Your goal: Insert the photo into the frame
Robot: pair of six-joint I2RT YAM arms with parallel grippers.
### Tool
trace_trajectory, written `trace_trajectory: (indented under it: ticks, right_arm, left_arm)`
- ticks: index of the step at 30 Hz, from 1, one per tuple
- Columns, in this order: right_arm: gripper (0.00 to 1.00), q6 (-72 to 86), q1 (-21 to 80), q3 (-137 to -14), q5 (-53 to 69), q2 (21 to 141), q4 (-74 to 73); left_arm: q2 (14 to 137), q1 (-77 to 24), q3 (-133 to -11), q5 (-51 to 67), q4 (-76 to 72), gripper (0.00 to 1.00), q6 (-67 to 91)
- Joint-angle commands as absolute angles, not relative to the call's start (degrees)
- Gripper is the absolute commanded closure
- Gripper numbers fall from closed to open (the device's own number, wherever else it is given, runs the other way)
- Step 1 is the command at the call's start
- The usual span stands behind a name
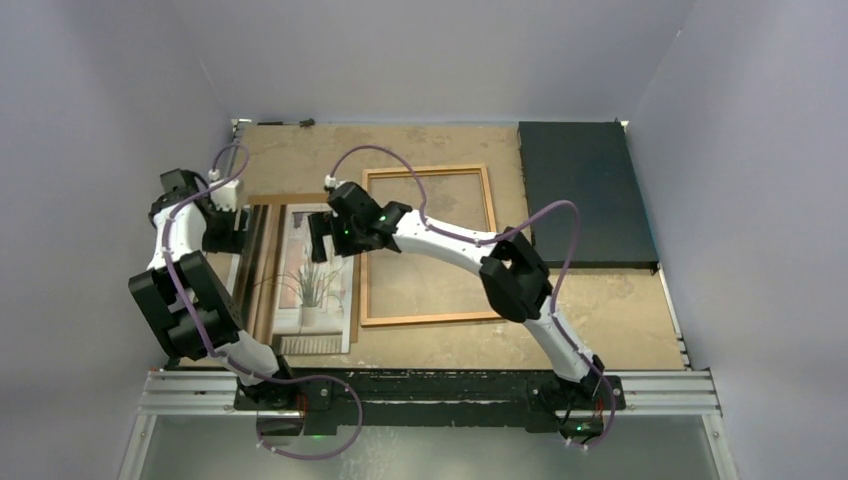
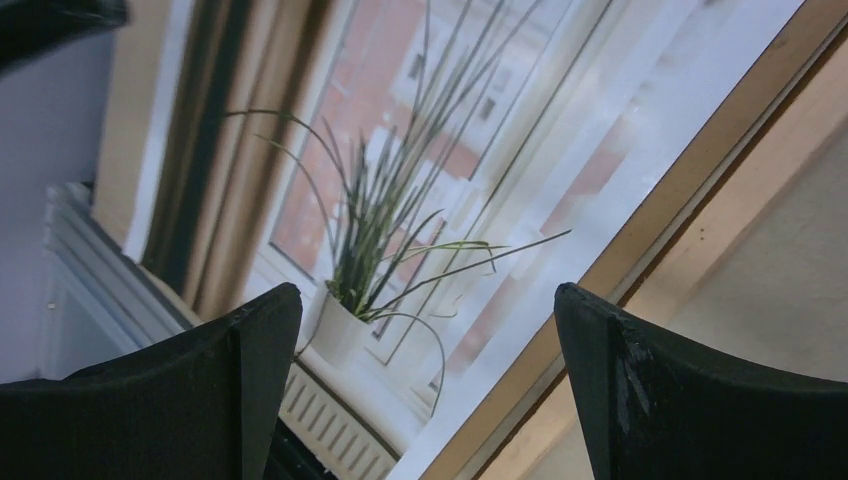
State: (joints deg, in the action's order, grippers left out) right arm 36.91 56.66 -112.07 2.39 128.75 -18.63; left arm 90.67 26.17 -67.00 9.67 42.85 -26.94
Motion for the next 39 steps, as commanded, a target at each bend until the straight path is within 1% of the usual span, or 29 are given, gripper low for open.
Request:
trace_trajectory:
  ticks: [1, 4, 15, 17, 21, 27, 34, 39]
  right_arm:
    - [0.01, 37.4, 57.1, -116.8, 2.5, 131.3, -23.0]
    - [0.01, 37.6, 57.1, -116.4, 2.5, 132.4, -23.0]
    - [0.01, 38.2, 57.5, -115.0, 0.1, 134.3, -26.3]
    - [0.01, 38.2, 57.5, -114.9, -1.3, 134.7, -26.9]
    - [0.01, 38.7, 57.5, -114.9, -2.3, 135.3, -27.7]
    - [0.01, 39.2, 57.5, -115.8, -3.9, 136.2, -28.6]
    - [0.01, 41.6, 57.5, -114.8, 2.8, 136.6, -25.9]
    - [0.01, 42.5, 57.5, -113.2, 5.5, 136.0, -25.0]
  left_arm:
    - [89.9, 30.9, -66.1, 9.6, 46.0, 0.27, -32.8]
    - [90.8, 32.4, -64.3, 9.4, 46.3, 0.24, -34.2]
    - [96.6, 35.2, -62.0, 12.4, 46.2, 0.19, -36.2]
    - [97.4, 35.6, -61.7, 13.0, 46.0, 0.22, -36.5]
    - [98.1, 35.7, -60.3, 13.4, 44.2, 0.33, -36.6]
    - [97.7, 35.7, -58.6, 12.7, 40.7, 0.45, -36.1]
    - [98.1, 35.7, -57.4, 15.2, 40.3, 0.64, -35.8]
    - [99.1, 35.7, -56.0, 15.9, 39.6, 0.71, -35.7]
